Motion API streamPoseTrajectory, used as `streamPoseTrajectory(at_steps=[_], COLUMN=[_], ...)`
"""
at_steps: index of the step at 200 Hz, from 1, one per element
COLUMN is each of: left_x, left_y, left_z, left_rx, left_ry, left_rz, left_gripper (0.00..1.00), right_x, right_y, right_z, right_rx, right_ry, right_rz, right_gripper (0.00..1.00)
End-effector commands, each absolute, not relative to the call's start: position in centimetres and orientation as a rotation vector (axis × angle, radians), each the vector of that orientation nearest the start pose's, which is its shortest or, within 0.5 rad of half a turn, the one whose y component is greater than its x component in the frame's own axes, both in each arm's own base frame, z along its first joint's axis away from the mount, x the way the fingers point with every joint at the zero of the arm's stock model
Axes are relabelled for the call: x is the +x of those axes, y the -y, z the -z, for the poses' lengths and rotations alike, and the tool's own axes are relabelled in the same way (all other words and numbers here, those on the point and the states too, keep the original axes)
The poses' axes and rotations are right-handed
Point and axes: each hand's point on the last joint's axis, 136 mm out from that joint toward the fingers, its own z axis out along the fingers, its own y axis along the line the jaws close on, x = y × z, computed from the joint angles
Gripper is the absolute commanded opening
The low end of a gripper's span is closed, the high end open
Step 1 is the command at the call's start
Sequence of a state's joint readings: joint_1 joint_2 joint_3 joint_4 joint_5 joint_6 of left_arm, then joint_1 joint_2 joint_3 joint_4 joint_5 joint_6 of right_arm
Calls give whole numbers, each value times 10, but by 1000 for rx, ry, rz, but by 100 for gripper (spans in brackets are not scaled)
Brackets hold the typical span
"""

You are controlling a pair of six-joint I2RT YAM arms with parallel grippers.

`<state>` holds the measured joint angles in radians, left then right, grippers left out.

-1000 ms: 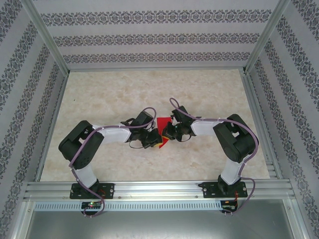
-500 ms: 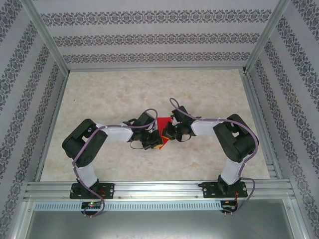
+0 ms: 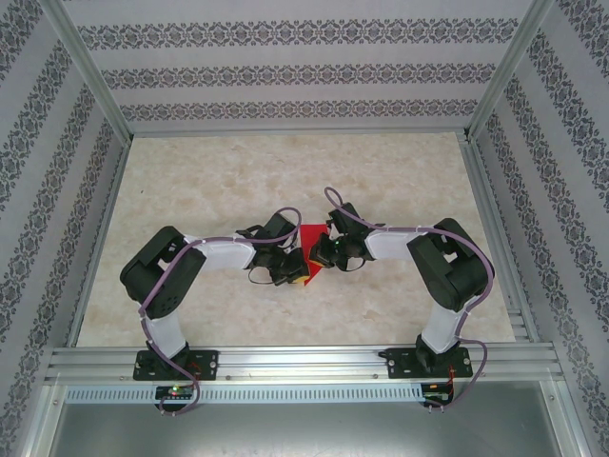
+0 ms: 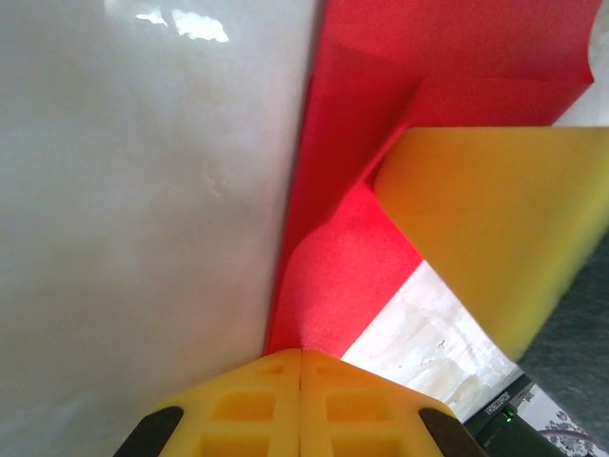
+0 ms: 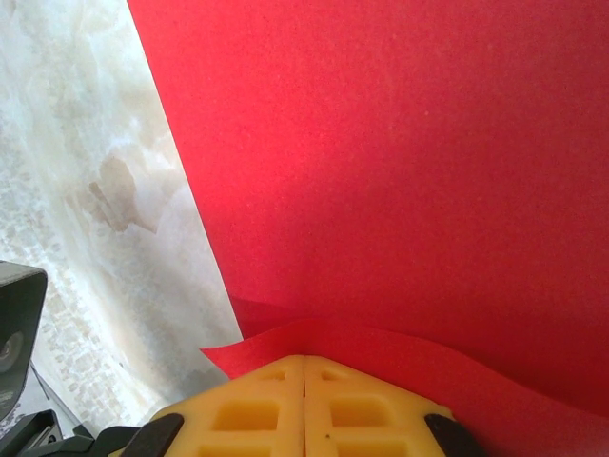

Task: Fold a paper plane with a square sheet of paper (pick it up from the middle)
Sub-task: Third fold the triangle at the center of the table.

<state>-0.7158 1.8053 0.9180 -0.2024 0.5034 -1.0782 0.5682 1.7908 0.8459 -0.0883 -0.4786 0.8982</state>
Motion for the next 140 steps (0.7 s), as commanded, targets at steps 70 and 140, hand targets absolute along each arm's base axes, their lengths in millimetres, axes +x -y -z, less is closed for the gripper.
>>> streamPoseTrajectory(at_steps=[70,140], left_x=[231,228], left_y=[305,296], left_z=[-1,3], left_rx=[-344,-360], left_ry=[-3098,-3130], left_rz=[903,808], left_gripper=[8,4], right_x=[284,263], right_y=[-265,-262], right_z=[-41,-18], right_rx=[258,201], right_ry=[-2772,-2853], right_rz=[-1085,-1063], right_gripper=[8,6])
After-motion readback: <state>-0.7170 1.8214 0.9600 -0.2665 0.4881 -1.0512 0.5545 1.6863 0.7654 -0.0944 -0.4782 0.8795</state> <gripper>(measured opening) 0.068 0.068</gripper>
